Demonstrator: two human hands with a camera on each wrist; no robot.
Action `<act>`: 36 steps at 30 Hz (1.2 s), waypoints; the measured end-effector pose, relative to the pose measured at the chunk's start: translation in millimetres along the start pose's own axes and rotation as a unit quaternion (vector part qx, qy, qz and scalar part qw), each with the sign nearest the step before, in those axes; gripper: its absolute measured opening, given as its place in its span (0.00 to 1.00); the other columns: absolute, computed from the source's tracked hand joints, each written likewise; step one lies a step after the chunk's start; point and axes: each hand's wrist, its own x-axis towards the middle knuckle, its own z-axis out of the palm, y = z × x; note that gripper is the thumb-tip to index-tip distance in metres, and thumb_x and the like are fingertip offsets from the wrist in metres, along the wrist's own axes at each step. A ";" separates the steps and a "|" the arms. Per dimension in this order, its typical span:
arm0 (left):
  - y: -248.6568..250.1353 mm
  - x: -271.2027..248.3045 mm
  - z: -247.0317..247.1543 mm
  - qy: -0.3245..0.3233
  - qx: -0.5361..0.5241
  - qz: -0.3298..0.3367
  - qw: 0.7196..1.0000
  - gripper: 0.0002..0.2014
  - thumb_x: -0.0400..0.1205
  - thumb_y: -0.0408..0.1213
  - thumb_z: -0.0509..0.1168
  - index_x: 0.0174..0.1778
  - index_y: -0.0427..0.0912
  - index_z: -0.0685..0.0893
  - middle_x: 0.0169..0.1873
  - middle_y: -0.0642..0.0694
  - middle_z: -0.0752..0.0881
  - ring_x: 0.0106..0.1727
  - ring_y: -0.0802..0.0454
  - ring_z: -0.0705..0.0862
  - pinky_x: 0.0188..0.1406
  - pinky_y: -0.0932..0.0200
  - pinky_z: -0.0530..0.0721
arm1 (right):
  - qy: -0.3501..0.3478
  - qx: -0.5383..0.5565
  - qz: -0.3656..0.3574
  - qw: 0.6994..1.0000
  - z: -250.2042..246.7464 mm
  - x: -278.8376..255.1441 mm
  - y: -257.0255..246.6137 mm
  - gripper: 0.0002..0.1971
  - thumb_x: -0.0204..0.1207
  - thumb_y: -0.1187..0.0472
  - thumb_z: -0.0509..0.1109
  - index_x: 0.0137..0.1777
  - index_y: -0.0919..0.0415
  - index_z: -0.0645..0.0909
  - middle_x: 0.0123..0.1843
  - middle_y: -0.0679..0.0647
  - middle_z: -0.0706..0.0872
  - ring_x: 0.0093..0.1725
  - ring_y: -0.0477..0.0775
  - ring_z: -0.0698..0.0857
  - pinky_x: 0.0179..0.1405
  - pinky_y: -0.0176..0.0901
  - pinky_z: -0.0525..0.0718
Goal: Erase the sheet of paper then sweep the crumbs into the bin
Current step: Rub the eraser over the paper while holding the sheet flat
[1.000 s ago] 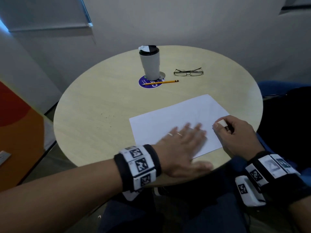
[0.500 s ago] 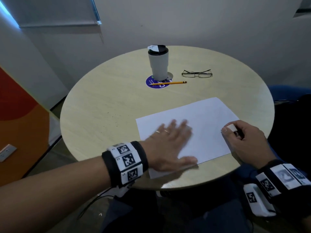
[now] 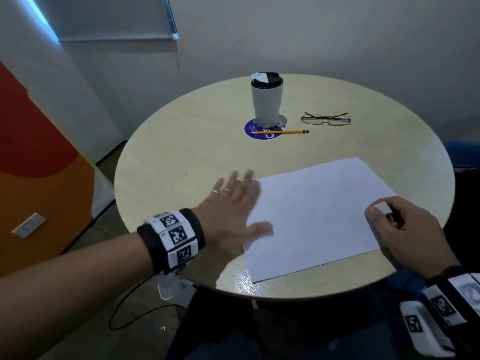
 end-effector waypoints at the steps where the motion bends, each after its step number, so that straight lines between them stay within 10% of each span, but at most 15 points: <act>1: 12.3 -3.7 1.3 0.009 0.018 0.072 0.997 0.51 0.84 0.78 0.41 0.93 0.46 0.37 0.91 0.44 0.30 0.91 0.40 0.31 0.91 0.34 0.38 | 0.001 -0.002 -0.001 1.000 0.3 0.3 0.9 0.07 0.86 0.58 0.75 0.45 0.54 0.87 0.30 0.48 0.84 0.36 0.47 0.84 0.37 0.38 0.74; 5: 30.5 -11.5 11.2 -0.028 0.028 0.211 0.977 0.44 0.87 0.74 0.41 0.92 0.56 0.32 0.89 0.54 0.27 0.89 0.51 0.25 0.88 0.46 0.30 | 0.001 -0.004 -0.009 1.000 1.3 1.5 2.3 0.07 0.86 0.59 0.75 0.44 0.52 0.87 0.31 0.43 0.86 0.39 0.37 0.84 0.38 0.38 0.75; 13: -52.9 -8.1 9.7 -0.031 -0.025 -0.125 0.991 0.53 0.80 0.81 0.33 0.92 0.47 0.33 0.90 0.45 0.28 0.91 0.38 0.29 0.90 0.36 0.34 | 0.009 -0.013 -0.008 1.000 3.5 2.2 2.3 0.07 0.86 0.59 0.75 0.45 0.53 0.87 0.36 0.49 0.88 0.39 0.38 0.85 0.40 0.36 0.75; 19: -10.4 -12.8 12.8 -0.038 -0.030 0.085 0.995 0.45 0.83 0.79 0.31 0.89 0.57 0.27 0.87 0.54 0.22 0.87 0.51 0.21 0.88 0.47 0.28 | 0.008 -0.018 0.000 1.000 5.7 2.3 0.4 0.06 0.86 0.58 0.75 0.45 0.53 0.87 0.36 0.48 0.88 0.40 0.45 0.85 0.40 0.35 0.74; 25: -5.0 7.2 -6.9 -0.041 -0.035 -0.132 0.990 0.60 0.79 0.83 0.39 0.91 0.35 0.34 0.90 0.38 0.29 0.90 0.32 0.29 0.90 0.36 0.35 | 0.013 -0.023 -0.002 1.000 6.5 1.3 -0.7 0.07 0.86 0.59 0.74 0.45 0.54 0.86 0.34 0.46 0.86 0.39 0.42 0.84 0.39 0.34 0.73; 32: 93.6 42.5 -18.3 -0.036 -0.008 0.206 0.978 0.43 0.88 0.72 0.41 0.93 0.53 0.34 0.90 0.50 0.28 0.90 0.44 0.28 0.90 0.38 0.34 | 0.017 -0.027 -0.013 0.999 6.5 1.5 2.5 0.06 0.85 0.59 0.75 0.46 0.53 0.87 0.33 0.45 0.86 0.39 0.35 0.84 0.37 0.31 0.72; 36: 77.1 54.1 -13.8 -0.060 -0.009 0.165 0.984 0.43 0.87 0.75 0.40 0.92 0.58 0.32 0.89 0.54 0.27 0.90 0.45 0.27 0.90 0.37 0.33 | 0.017 -0.008 -0.012 1.000 6.5 1.1 4.1 0.06 0.85 0.60 0.75 0.46 0.54 0.87 0.30 0.45 0.84 0.38 0.35 0.84 0.38 0.34 0.73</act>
